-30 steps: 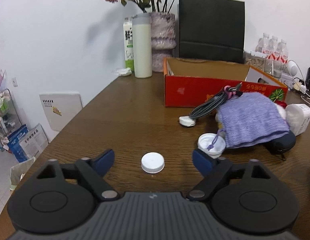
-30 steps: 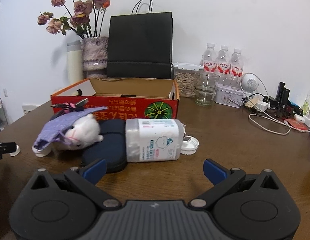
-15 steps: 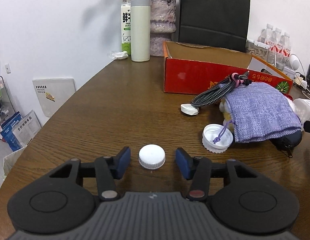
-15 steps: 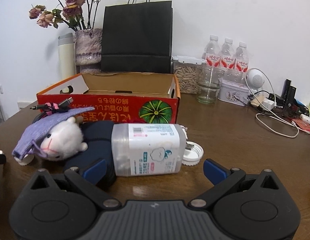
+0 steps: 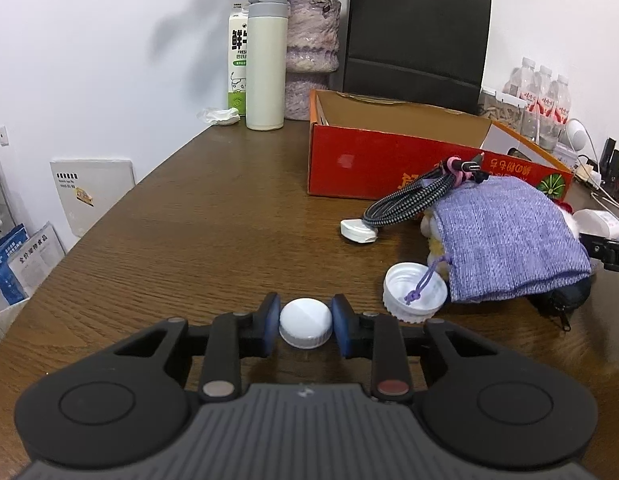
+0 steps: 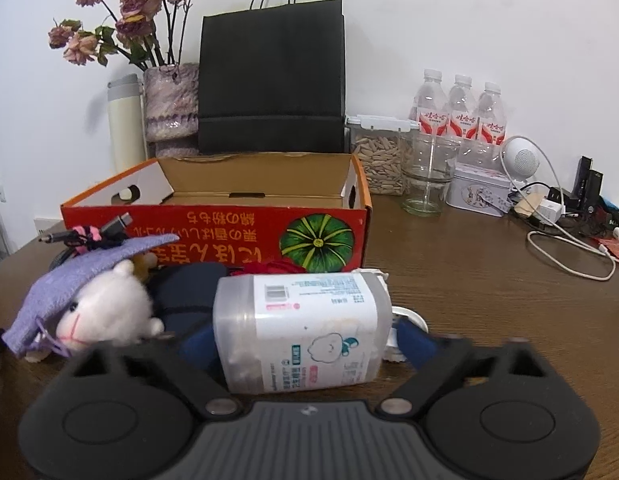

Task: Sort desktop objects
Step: 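Carry white cap in left tool and container in right tool over cardboard box, then open left tool to drop cap while right tool releases container into box, then move both tools back from the box to the remaining desk objects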

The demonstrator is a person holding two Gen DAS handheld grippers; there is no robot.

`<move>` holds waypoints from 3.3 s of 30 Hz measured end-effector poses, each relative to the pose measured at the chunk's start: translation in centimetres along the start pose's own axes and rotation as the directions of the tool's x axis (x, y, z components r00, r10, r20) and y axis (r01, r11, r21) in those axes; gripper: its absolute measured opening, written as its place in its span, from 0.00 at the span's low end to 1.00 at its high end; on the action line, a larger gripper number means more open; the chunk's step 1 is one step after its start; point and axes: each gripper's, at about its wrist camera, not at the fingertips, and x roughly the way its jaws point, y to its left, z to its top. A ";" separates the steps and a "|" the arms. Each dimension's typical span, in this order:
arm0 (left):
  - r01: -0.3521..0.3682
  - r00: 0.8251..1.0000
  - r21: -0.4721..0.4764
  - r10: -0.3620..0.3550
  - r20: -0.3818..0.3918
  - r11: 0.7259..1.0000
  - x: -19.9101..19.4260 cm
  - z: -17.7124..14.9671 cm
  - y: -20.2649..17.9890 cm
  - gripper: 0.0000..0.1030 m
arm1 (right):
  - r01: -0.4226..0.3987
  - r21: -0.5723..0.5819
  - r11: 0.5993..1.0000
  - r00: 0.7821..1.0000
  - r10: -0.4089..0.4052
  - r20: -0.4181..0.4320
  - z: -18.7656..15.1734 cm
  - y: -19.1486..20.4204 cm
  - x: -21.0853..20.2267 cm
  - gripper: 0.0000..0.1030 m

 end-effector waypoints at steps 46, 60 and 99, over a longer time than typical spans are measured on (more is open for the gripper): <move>0.132 0.975 -0.003 -0.129 0.179 0.991 10.8 16.9 -8.6 0.28 | -0.087 -0.005 0.996 0.981 0.087 0.175 12.0 2.5 8.4 0.79; 0.161 0.982 -0.084 -0.168 -0.086 0.983 18.1 15.9 -6.8 0.28 | -0.087 -0.035 0.996 0.994 0.085 -0.064 11.3 2.6 14.8 0.79; 0.199 0.974 0.044 -0.203 0.104 0.979 6.4 12.2 -5.1 1.00 | -0.030 -0.041 0.999 0.999 0.032 0.035 7.4 -1.1 3.4 1.00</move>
